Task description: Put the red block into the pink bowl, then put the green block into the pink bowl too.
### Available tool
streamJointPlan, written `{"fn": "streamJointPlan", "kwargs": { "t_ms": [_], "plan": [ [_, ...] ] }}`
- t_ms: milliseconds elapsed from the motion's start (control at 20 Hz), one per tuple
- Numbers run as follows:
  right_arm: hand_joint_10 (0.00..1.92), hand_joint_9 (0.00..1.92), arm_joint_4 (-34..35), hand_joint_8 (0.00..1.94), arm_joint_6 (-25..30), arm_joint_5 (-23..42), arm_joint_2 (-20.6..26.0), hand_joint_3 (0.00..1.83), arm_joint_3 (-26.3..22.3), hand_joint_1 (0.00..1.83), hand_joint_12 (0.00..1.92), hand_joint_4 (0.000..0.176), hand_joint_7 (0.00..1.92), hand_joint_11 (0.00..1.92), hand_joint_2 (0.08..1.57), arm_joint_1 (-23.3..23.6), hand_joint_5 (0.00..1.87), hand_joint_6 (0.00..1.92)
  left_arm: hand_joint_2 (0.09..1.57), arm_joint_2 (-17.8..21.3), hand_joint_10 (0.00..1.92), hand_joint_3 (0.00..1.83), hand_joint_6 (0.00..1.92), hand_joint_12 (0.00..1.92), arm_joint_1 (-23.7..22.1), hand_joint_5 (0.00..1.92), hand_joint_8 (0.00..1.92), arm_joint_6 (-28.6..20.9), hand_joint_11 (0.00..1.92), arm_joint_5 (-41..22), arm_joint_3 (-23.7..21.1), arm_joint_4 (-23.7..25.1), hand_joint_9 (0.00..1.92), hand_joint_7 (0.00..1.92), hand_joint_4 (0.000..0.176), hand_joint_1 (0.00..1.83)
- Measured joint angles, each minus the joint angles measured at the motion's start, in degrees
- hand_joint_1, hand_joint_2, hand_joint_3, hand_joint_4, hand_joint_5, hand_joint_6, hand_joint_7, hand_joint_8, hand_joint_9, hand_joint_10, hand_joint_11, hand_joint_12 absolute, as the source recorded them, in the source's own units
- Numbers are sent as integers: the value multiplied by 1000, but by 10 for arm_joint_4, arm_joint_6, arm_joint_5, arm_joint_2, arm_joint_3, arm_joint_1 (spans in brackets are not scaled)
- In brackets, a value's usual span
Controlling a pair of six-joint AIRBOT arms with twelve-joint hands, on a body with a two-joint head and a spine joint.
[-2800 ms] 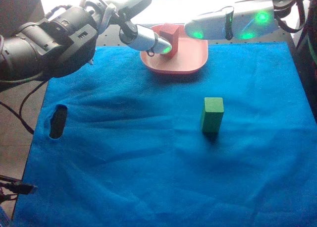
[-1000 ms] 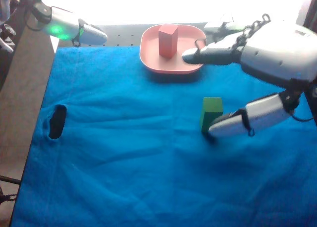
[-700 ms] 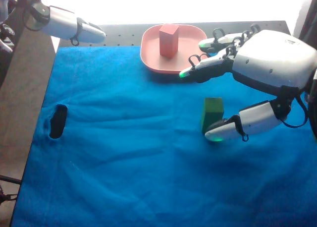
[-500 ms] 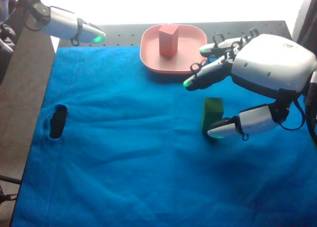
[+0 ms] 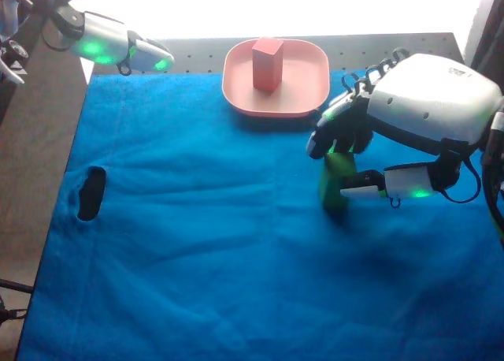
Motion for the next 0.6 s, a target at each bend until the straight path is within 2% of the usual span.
{"fn": "streamJointPlan", "kwargs": {
  "t_ms": [50,150,200,250,400,450,500,550,600],
  "plan": [
    [249,1291,0,952,0,0,0,0,0,1271,1225,0,1123,829,1101,0,905,858,774,0,10,2,0,530,0,296,3,0,93,0,0,0,423,381,60,952],
    [286,1285,0,873,0,0,0,0,0,1282,1218,0,1167,871,1067,0,1016,719,777,0,3,3,0,524,1,286,0,0,81,0,0,0,410,369,53,960],
    [533,1176,0,943,0,0,-1,5,1,1282,1285,0,1135,842,1059,0,1089,588,778,0,6,3,2,528,0,291,3,0,92,0,0,0,418,376,64,964],
    [562,1154,1,915,0,1,-2,0,2,1278,1239,0,1143,840,1059,0,1087,610,774,-1,6,0,4,528,0,297,6,0,92,0,0,0,420,385,69,968],
    [604,1162,3,858,0,3,-5,0,5,1284,1270,0,1177,851,1046,0,1120,561,780,-1,0,3,0,513,2,284,0,0,60,0,0,0,405,371,65,973],
    [606,1158,4,839,0,3,-5,0,6,1283,1267,0,1187,831,1044,0,1124,557,779,-1,0,2,1,506,5,286,0,0,52,-4,0,-1,402,371,69,984],
    [686,1158,4,829,0,3,-5,0,7,1290,1317,0,1201,825,1045,0,1100,579,785,-1,3,4,1,511,7,287,1,0,68,-1,0,1,410,373,60,988],
    [791,1135,5,897,0,3,-5,0,8,1288,1407,0,1172,816,1054,0,1087,579,786,-1,6,4,4,512,7,294,2,0,74,0,-1,0,416,375,61,982],
    [975,1053,7,996,0,3,-5,0,11,1281,1497,0,1120,763,1075,0,1044,640,783,-1,9,2,0,518,9,285,0,0,77,-4,-1,0,431,371,49,930]
  ]
}}
